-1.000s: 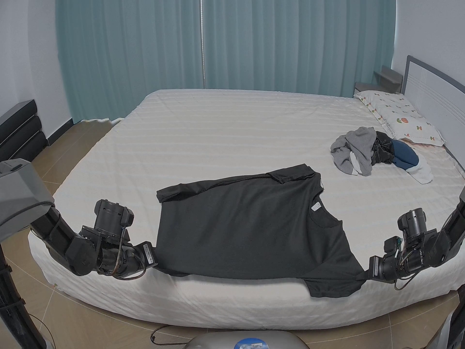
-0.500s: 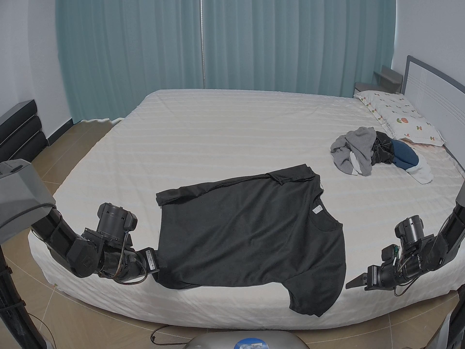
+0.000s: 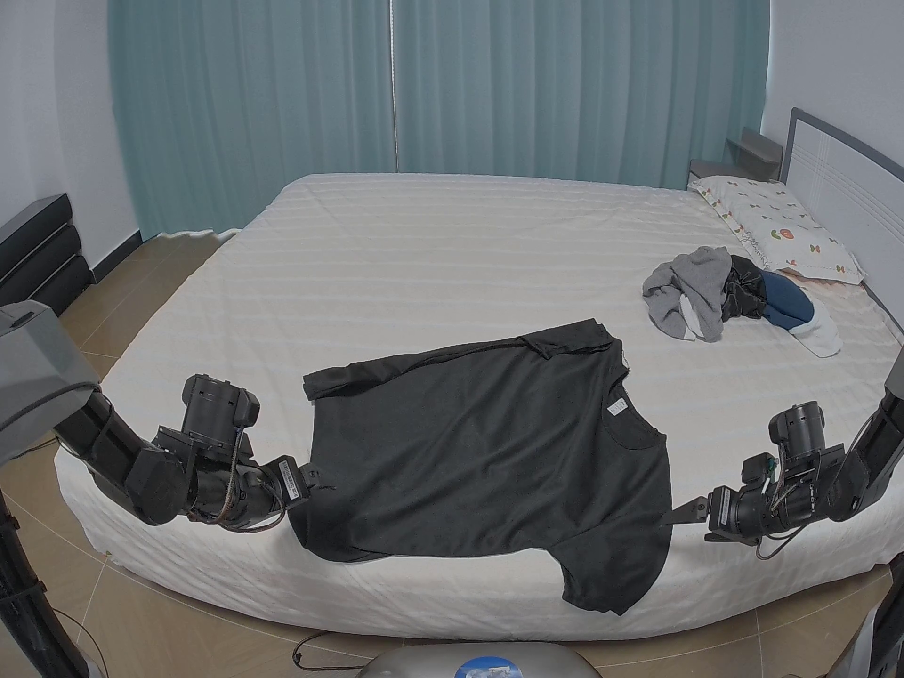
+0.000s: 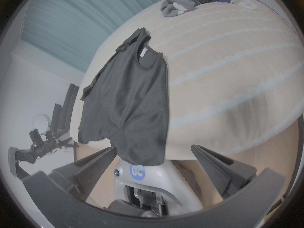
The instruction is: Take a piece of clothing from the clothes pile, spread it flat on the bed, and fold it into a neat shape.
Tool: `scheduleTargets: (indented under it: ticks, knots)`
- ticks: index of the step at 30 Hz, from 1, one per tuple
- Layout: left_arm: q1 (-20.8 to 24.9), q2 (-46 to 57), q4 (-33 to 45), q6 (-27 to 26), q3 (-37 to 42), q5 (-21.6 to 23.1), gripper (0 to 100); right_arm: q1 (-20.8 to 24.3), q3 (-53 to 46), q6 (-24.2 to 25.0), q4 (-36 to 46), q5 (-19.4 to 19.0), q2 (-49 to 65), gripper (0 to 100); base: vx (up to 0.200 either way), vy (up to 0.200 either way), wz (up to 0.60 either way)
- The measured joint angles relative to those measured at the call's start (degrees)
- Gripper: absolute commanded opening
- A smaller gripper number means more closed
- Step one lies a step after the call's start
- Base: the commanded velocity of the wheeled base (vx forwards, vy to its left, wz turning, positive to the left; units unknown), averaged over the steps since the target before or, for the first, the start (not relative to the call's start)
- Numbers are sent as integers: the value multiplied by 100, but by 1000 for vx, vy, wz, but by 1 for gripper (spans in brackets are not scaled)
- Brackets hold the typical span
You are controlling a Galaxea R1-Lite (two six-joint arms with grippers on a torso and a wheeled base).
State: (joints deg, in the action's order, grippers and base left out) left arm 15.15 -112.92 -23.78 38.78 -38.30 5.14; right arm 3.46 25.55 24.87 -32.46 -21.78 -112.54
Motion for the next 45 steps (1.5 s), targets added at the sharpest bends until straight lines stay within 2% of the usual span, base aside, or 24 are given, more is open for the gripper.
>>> scheduleTargets:
  ticks: [8,14,20,29,30,40,45]
  knots:
    - [-171,-11,74,171,-74,224,100,210,-37,157,-161,9,-41,100,0,200,0]
    - [-383,-249,39,211,-213,232,100,232,-22,165,-161,2,-83,100,0,0,0]
    - [-527,-742,24,641,-561,211,100,232,-11,167,-166,-7,-113,100,0,0,0]
    - [-496,-1097,15,709,-750,232,100,232,7,167,-167,-7,-166,100,0,0,0]
    - [-472,-1119,15,707,-761,222,0,232,10,167,-169,-7,-168,100,0,0,0]
    - [-157,-1293,195,662,-781,-46,0,229,11,167,-172,-7,-173,100,0,0,0]
    - [-135,-1208,739,640,-745,-96,0,223,2,168,-224,-9,-171,100,0,0,0]
